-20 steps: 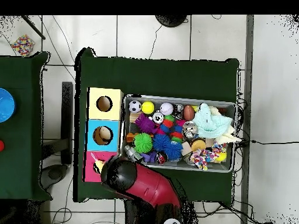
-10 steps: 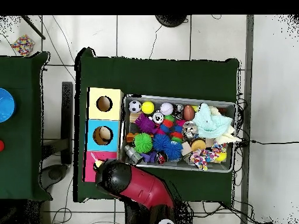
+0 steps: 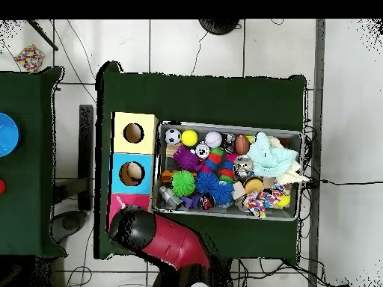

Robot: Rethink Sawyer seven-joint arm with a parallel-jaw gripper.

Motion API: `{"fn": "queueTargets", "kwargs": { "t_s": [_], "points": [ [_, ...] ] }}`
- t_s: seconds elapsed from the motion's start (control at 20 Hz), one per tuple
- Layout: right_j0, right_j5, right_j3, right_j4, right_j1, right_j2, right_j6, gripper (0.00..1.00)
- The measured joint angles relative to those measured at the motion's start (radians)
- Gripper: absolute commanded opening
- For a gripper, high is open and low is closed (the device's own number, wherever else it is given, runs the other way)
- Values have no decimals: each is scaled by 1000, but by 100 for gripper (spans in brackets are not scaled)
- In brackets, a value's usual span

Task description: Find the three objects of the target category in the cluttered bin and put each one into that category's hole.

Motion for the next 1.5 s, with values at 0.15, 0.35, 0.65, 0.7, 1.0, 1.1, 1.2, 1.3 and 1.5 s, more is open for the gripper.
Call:
{"fn": "queueTargets", "kwargs": {
  "t_s": [0.15,0.35,0.65,0.7,1.0,1.1,1.2,1.3,1.5],
  "points": [
    [0,0,8,23,-3,9,0,100],
    [0,0,24,46,-6,21,0,100],
    [-1,0,40,54,-11,40,0,0],
    [-1,0,40,55,-11,40,0,0],
    [-1,0,52,55,-13,41,0,0],
    [-1,0,54,55,-13,41,0,0],
    [-1,0,54,55,-13,41,0,0],
    [-1,0,54,55,-13,42,0,0],
    [-4,0,55,60,-13,45,0,0]
  ]
}}
